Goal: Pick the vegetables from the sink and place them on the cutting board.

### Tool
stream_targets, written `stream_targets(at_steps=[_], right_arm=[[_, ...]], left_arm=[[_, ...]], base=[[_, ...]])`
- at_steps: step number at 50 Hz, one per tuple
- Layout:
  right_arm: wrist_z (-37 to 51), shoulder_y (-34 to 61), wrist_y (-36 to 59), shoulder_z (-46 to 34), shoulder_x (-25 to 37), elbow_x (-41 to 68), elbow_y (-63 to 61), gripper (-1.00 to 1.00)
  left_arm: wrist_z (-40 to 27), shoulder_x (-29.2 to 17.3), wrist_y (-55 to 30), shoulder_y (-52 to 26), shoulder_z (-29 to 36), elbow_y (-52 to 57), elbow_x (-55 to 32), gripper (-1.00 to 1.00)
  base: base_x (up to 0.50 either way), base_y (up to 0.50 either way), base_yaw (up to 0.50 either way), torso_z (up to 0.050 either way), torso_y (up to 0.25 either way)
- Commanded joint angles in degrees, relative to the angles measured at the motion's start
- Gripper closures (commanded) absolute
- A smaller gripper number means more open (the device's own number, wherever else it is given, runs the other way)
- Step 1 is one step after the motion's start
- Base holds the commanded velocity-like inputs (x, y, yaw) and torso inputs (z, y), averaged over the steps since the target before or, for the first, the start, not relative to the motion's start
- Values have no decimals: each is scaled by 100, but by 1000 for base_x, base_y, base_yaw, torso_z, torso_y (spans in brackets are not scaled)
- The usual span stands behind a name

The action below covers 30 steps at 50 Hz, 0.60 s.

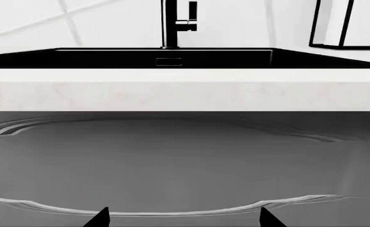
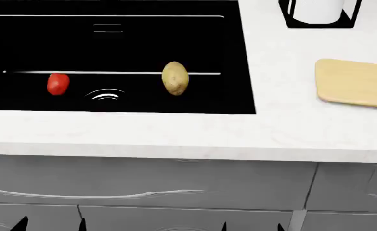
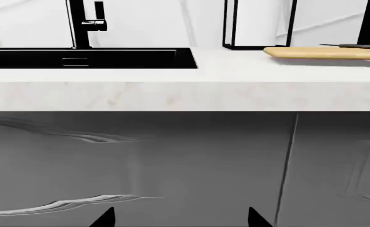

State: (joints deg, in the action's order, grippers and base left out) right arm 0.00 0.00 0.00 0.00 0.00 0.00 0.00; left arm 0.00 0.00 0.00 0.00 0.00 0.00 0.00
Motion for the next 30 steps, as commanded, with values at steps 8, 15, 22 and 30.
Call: stream_targets(at_steps=[8,15,22,30], right_arm=[[257,39,12,-281,217,227,56,-100],[399,44,45,-439,313,147,57,-100],[475,63,51,-500,368,220,103,-100],[557,83,95,-576,431,250,122,-100]], left_arm=[[-237,-208,-22,-76,295,-151,-163,-100],[-313,-318,11,-33,359,-128,-249,-100],[-415,-365,-32,-82,444,-177,-268,-100],[-514,-445,-56,-58,493,-238,-284,-100]], base=[[0,0,0,0,0],[33,281,0,0,0],[69,500,0,0,0],[71,500,0,0,0]])
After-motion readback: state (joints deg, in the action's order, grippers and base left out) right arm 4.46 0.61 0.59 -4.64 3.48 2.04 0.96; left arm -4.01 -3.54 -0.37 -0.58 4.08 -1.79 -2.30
